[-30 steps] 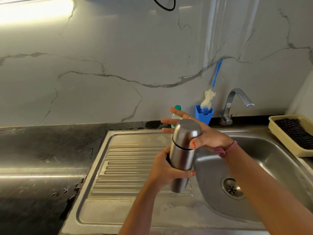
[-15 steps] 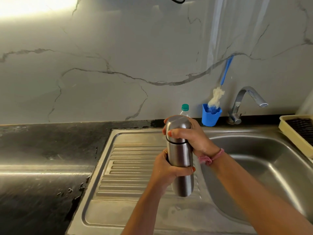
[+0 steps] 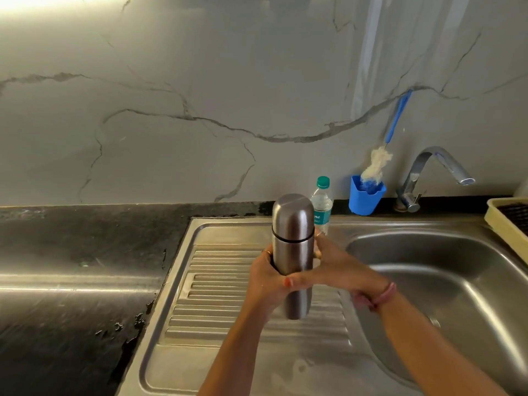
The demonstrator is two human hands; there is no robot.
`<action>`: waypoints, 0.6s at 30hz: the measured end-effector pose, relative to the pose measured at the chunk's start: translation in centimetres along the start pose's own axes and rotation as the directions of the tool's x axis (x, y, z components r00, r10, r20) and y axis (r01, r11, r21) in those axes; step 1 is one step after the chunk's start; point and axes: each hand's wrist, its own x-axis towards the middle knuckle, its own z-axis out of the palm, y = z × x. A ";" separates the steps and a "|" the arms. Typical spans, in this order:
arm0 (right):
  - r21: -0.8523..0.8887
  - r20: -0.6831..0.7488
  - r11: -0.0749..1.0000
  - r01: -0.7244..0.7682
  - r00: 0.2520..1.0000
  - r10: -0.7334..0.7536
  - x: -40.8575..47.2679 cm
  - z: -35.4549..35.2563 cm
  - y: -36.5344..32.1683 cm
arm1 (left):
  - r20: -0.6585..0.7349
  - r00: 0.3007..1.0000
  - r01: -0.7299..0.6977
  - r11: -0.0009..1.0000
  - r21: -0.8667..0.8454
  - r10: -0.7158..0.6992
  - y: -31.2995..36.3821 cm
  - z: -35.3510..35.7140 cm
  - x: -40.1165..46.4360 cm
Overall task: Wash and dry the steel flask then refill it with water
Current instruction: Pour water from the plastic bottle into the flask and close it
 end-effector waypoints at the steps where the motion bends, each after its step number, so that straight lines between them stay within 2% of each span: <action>1: 0.038 -0.036 0.999 -0.018 0.999 0.020 0.4 0.9 0.4 | -0.014 1.000 -0.007 1.000 0.000 0.007 -0.2 -0.2 0.3; 4: 0.075 -0.209 0.997 -0.006 0.978 0.021 2.0 2.7 1.2 | -0.053 0.998 -0.021 1.000 0.018 0.022 -0.7 -0.8 1.5; 6: 0.081 -0.273 0.997 0.005 0.962 0.017 3.3 3.1 1.4 | -0.075 0.997 -0.030 0.999 0.044 0.033 -1.0 -1.4 2.6; 10: -0.032 -0.290 0.999 0.043 0.956 -0.050 7.0 3.1 1.3 | -0.088 0.992 -0.083 0.989 0.120 0.094 -0.9 -3.1 5.1; 14: -0.096 -0.315 0.994 0.056 0.945 -0.083 10.7 3.1 0.9 | 0.004 0.992 -0.118 0.940 0.321 0.124 -0.5 -6.0 6.9; 16: -0.113 -0.316 0.992 0.061 0.944 -0.094 12.2 3.1 0.4 | -0.057 0.996 -0.044 0.924 0.381 0.071 -1.6 -7.8 7.5; 18: -0.133 -0.320 0.989 0.058 0.942 -0.098 13.8 3.1 0.0 | -0.159 0.987 0.045 0.952 0.302 0.003 -2.9 -9.6 7.6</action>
